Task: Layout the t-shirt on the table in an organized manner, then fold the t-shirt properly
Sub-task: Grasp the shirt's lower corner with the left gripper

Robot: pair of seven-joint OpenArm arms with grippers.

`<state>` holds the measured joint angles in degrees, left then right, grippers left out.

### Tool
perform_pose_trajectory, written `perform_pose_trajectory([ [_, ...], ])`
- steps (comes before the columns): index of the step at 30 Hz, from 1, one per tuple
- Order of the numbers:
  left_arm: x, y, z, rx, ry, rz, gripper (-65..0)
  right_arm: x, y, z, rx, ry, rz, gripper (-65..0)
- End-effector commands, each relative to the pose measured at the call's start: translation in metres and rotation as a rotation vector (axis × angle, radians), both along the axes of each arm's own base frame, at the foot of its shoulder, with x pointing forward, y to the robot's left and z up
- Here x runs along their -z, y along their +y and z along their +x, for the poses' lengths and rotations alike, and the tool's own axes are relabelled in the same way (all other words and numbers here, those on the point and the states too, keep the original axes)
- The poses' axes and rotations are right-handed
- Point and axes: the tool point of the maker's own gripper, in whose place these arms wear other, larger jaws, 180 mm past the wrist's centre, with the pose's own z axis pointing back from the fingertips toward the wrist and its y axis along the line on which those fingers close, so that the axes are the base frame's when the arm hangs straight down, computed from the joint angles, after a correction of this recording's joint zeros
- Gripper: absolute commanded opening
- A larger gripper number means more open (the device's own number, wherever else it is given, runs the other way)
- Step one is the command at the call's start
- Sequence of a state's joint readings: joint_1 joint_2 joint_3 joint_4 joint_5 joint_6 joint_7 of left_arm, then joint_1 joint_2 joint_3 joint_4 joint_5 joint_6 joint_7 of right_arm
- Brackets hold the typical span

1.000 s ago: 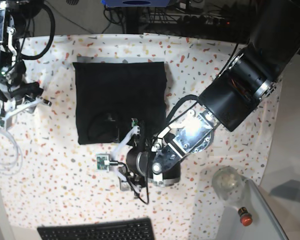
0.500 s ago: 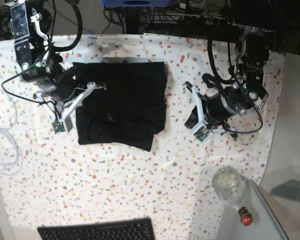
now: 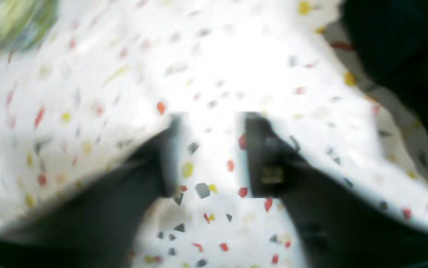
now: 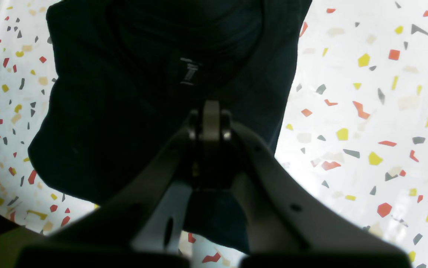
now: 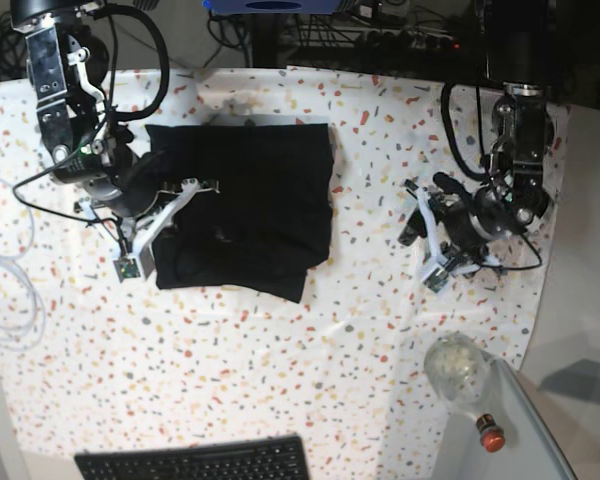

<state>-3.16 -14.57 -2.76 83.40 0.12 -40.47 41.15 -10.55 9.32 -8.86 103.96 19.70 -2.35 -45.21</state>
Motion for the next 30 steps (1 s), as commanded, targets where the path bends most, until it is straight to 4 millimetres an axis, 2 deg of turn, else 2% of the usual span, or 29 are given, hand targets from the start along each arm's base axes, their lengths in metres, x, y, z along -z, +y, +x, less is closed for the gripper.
perform_pose_trajectory([
  [1,-0.025,-0.005,0.023,0.028,-0.067,0.023,-17.3,-0.010,-0.001,0.007,0.001,-0.042,0.005,-65.0],
  [3,-0.030,-0.017,0.032,0.078,-0.055,0.062,-3.3,-0.009,-0.002,0.006,0.001,-0.039,0.004,-65.0],
  [4,-0.032,-0.024,0.038,0.103,-0.055,0.075,0.0,-0.009,-0.002,0.006,0.001,-0.039,0.004,-65.0],
  [6,-0.031,-0.036,0.048,0.148,-0.044,0.091,0.0,-0.008,-0.002,0.005,0.000,-0.036,0.004,-65.0],
  [9,-0.019,-0.052,0.060,0.191,0.006,0.102,0.0,-0.008,-0.002,0.005,0.000,-0.033,0.003,-65.0],
  [14,0.004,-0.080,0.060,0.196,0.101,0.047,0.0,-0.008,-0.002,0.005,0.000,-0.033,0.003,-65.0],
  [17,0.002,-0.095,0.057,0.189,0.118,-0.048,0.0,-0.008,-0.002,0.005,0.000,-0.033,0.003,-65.0],
  [22,-0.005,-0.115,0.048,0.183,0.174,-0.186,-12.2,-0.007,-0.002,0.005,0.000,-0.032,0.003,-65.0],
  [30,-0.004,-0.136,0.039,0.212,0.201,-0.244,-14.0,-0.007,-0.002,0.005,0.000,-0.032,0.003,-65.0],
])
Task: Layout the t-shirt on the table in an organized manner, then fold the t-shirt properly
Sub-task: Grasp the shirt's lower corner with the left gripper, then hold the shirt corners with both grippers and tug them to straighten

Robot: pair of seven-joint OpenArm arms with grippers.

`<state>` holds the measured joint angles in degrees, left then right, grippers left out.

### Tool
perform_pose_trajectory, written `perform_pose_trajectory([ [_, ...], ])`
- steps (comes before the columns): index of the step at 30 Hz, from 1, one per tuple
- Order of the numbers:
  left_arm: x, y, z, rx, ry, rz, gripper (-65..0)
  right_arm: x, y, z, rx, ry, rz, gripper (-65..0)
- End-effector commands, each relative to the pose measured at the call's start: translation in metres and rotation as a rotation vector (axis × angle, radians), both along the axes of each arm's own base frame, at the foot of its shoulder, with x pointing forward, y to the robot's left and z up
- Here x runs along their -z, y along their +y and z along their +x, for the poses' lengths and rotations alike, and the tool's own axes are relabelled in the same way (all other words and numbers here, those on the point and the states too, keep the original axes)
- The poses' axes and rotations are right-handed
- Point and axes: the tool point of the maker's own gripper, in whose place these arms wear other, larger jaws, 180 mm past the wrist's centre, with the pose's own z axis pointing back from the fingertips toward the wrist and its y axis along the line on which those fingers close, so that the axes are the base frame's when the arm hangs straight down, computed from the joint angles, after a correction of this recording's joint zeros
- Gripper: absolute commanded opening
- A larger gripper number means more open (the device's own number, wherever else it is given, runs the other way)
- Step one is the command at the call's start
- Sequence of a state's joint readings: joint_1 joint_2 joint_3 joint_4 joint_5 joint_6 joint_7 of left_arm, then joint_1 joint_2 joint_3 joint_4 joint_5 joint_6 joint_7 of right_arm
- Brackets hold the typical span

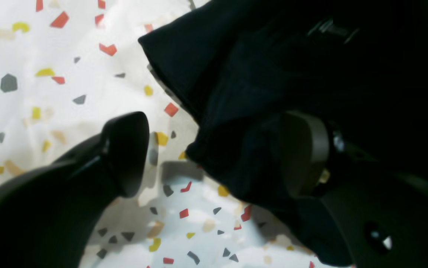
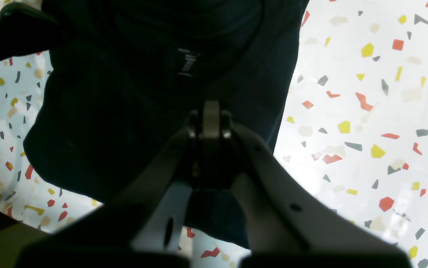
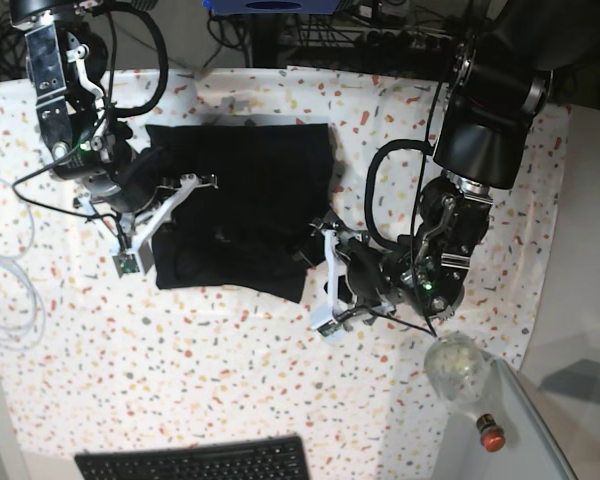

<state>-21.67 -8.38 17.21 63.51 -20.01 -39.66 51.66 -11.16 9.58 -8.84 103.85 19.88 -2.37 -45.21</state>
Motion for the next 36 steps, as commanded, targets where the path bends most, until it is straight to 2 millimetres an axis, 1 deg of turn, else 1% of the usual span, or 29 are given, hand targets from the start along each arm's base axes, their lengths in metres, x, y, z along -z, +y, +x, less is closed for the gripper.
perform_pose_trajectory([
  [1,-0.014,-0.009,0.010,0.019,-0.039,-0.028,-14.0,-0.011,-0.001,0.009,0.000,-0.045,0.005,-65.0],
  [5,-0.006,-0.022,-0.003,0.086,-0.024,-0.007,-14.2,-0.011,-0.001,0.009,0.000,-0.043,0.005,-65.0],
  [9,0.008,-0.016,-0.009,0.074,0.024,0.007,-14.2,-0.008,-0.001,0.005,0.000,-0.034,0.005,-65.0],
  [12,0.010,-0.015,-0.010,0.070,0.031,0.009,-14.6,-0.006,-0.001,0.002,0.000,-0.028,0.006,-65.0],
  [13,0.009,-0.016,-0.009,0.072,0.025,0.007,-16.6,-0.006,-0.001,0.002,0.000,-0.028,0.006,-65.0],
  [14,0.008,-0.016,-0.009,0.073,0.021,0.006,-20.4,-0.006,-0.001,0.002,0.000,-0.028,0.006,-65.0],
  [18,0.005,-0.017,-0.006,0.072,0.015,0.004,-41.1,-0.006,-0.001,0.002,0.000,-0.028,0.006,-65.0],
  [20,0.003,-0.024,-0.004,0.077,0.011,-0.008,-50.0,-0.006,-0.001,0.002,0.000,-0.028,0.006,-65.0],
  [23,0.002,-0.027,-0.004,0.080,0.011,-0.011,-58.6,-0.006,-0.001,0.002,0.000,-0.028,0.006,-65.0],
  [25,-0.004,-0.030,-0.002,0.088,-0.006,-0.015,-64.2,-0.006,-0.001,0.002,0.000,-0.028,0.006,-65.0],
  [29,-0.030,-0.043,0.004,0.123,-0.094,-0.039,-65.0,-0.006,-0.001,0.002,0.000,-0.028,0.006,-65.0],
  [33,-0.040,-0.043,0.006,0.145,-0.113,-0.007,-65.0,-0.006,-0.001,0.002,0.000,-0.029,0.006,-65.0],
  [36,-0.045,-0.051,0.008,0.151,-0.124,-0.020,-65.0,-0.007,-0.001,0.003,0.000,-0.031,0.006,-65.0],
])
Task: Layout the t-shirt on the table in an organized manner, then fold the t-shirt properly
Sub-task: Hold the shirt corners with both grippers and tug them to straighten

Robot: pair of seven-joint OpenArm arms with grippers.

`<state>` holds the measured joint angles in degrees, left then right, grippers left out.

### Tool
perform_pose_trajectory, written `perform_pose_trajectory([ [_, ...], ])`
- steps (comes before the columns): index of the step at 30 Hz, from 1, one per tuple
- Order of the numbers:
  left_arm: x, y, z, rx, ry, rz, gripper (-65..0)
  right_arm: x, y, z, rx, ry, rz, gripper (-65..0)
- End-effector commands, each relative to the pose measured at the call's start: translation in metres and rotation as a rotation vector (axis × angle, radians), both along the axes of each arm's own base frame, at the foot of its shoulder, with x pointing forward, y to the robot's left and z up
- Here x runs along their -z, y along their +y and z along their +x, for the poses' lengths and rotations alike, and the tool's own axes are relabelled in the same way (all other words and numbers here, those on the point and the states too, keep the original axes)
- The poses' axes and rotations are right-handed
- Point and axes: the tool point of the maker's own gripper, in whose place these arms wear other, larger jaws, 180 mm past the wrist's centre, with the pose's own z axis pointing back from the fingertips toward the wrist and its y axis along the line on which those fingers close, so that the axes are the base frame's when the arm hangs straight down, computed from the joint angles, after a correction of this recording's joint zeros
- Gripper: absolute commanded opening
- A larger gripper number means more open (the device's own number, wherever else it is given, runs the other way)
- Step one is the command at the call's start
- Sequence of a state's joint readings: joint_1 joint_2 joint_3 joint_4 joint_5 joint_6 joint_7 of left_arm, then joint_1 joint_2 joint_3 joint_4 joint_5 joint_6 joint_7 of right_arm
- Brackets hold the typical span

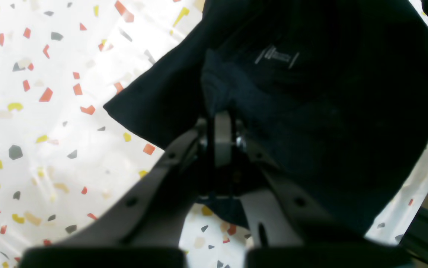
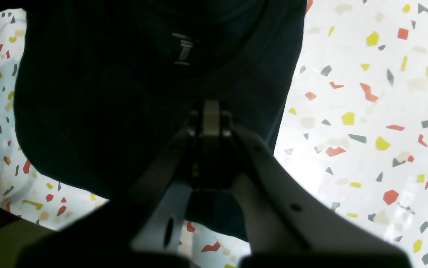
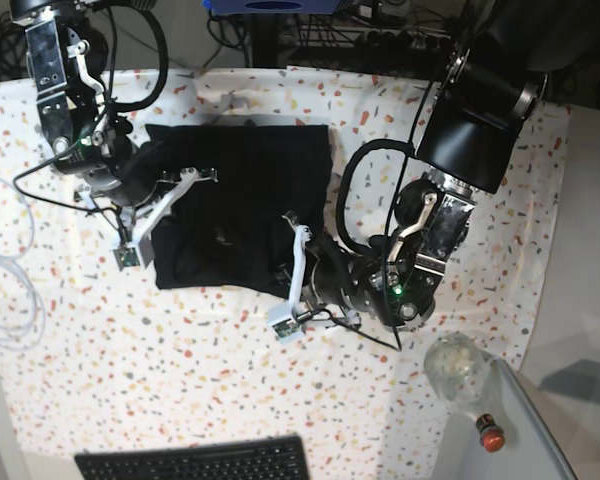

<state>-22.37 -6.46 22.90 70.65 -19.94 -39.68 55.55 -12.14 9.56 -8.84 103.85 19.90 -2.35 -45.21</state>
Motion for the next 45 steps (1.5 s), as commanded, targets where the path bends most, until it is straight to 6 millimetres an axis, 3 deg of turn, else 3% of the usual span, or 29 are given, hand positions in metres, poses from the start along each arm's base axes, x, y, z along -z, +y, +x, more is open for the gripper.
perform_pose_trajectory([
  [1,-0.019,-0.011,0.014,0.007,-0.048,-0.045,-65.0,-0.011,-0.001,0.010,0.001,-0.048,0.005,-65.0],
  [10,-0.033,-0.013,0.025,0.012,-0.090,-0.051,-65.0,-0.012,-0.002,0.010,0.006,-0.051,0.005,-65.0],
  [19,0.005,0.003,0.018,-0.036,-0.012,-0.037,-65.0,-0.032,-0.030,0.046,0.076,-0.167,-0.018,-65.0],
  [23,0.008,0.005,0.018,-0.042,0.001,-0.033,-65.0,-0.026,-0.041,0.065,0.081,-0.162,-0.046,-46.8],
  [26,0.009,0.006,0.018,-0.043,0.000,-0.029,-65.0,-0.019,-0.048,0.077,0.091,-0.143,-0.059,-44.4],
  [34,0.015,0.014,0.013,-0.047,0.014,-0.013,-65.0,-0.001,-0.009,0.089,-0.030,-0.093,-0.076,-44.1],
  [41,0.019,0.015,0.010,-0.056,0.024,-0.011,-65.0,0.003,-0.013,0.097,-0.027,-0.085,-0.090,-44.1],
  [45,0.017,0.015,0.013,-0.069,0.019,-0.011,-65.0,0.016,-0.018,0.098,-0.017,-0.046,-0.100,-44.6],
])
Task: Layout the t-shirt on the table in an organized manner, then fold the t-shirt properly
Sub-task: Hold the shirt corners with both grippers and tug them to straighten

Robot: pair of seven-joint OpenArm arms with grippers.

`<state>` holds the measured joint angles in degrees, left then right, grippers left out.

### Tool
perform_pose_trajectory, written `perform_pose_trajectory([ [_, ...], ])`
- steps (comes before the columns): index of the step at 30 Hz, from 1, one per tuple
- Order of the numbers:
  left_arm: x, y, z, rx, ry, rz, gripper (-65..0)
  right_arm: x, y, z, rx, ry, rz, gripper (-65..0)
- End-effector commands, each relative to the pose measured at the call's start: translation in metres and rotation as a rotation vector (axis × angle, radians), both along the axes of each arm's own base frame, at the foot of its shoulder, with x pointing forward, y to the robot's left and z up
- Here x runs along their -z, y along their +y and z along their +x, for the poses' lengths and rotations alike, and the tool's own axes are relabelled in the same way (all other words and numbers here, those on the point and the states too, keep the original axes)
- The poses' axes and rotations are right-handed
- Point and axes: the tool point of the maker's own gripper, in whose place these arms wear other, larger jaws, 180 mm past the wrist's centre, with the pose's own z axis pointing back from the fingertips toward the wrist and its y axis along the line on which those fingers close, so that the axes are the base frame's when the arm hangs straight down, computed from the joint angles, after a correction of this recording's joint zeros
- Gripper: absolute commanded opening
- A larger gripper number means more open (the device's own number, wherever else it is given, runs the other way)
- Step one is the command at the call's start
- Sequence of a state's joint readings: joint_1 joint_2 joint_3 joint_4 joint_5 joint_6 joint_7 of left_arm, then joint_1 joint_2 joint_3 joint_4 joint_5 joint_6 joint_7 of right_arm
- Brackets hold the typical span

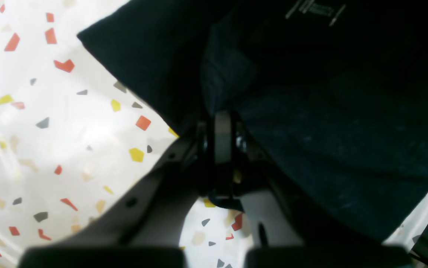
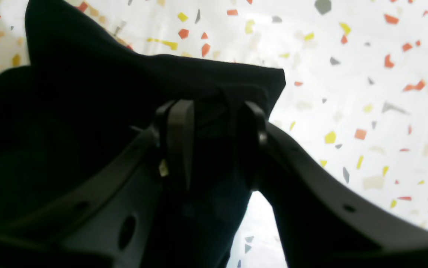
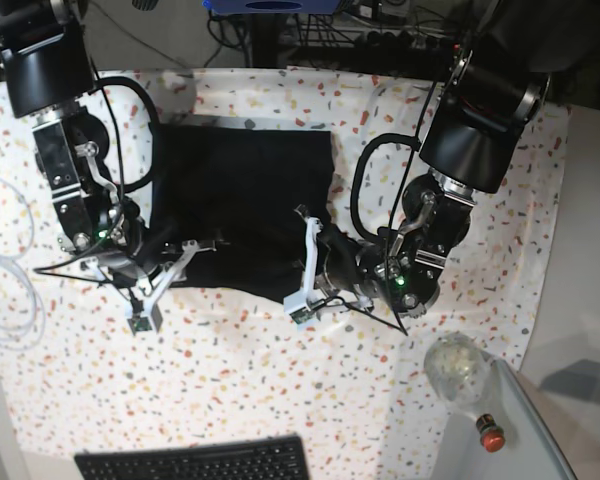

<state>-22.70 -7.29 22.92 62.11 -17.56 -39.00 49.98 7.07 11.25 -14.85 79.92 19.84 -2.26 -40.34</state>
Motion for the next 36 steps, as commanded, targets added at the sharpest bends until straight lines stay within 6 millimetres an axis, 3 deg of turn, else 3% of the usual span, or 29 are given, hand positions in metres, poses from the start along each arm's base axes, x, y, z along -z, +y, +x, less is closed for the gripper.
perform_pose_trajectory([
  [1,-0.018,-0.007,0.017,-0.005,-0.049,-0.032,-65.0,-0.010,-0.003,0.012,0.004,-0.037,0.001,-44.7],
  [9,-0.019,-0.007,0.018,-0.005,-0.052,-0.032,-65.0,0.003,-0.014,0.017,0.031,-0.031,-0.010,-45.9],
  [11,-0.019,-0.007,0.018,-0.005,-0.052,-0.032,-65.0,0.004,-0.015,0.017,0.034,-0.030,-0.009,-53.3],
  [13,-0.019,-0.007,0.018,-0.005,-0.052,-0.032,-65.0,0.000,-0.013,0.019,0.032,-0.042,-0.006,-65.0],
  [19,-0.019,-0.007,0.019,-0.005,-0.054,-0.032,-65.0,-0.015,-0.011,0.023,0.026,-0.088,0.002,-65.0],
  [23,-0.020,-0.007,0.019,-0.004,-0.055,-0.033,-65.0,-0.034,-0.032,0.021,0.119,-0.144,0.040,-65.0],
  [26,-0.020,-0.007,0.019,-0.004,-0.054,-0.034,-65.0,-0.037,-0.036,0.022,0.167,-0.146,0.070,-65.0],
  [27,-0.020,-0.007,0.019,-0.004,-0.054,-0.034,-65.0,-0.035,-0.036,0.020,0.165,-0.130,0.068,-62.6],
  [32,-0.019,-0.007,0.018,-0.001,-0.052,-0.035,-65.0,-0.025,-0.037,0.020,0.169,-0.089,0.065,-13.4],
  [34,-0.019,-0.007,0.018,-0.001,-0.052,-0.032,-65.0,-0.024,-0.039,0.023,0.173,-0.085,0.063,-4.5],
  [36,-0.019,-0.007,0.018,-0.001,-0.052,-0.032,-65.0,-0.019,-0.041,0.023,0.176,-0.070,0.059,-4.8],
])
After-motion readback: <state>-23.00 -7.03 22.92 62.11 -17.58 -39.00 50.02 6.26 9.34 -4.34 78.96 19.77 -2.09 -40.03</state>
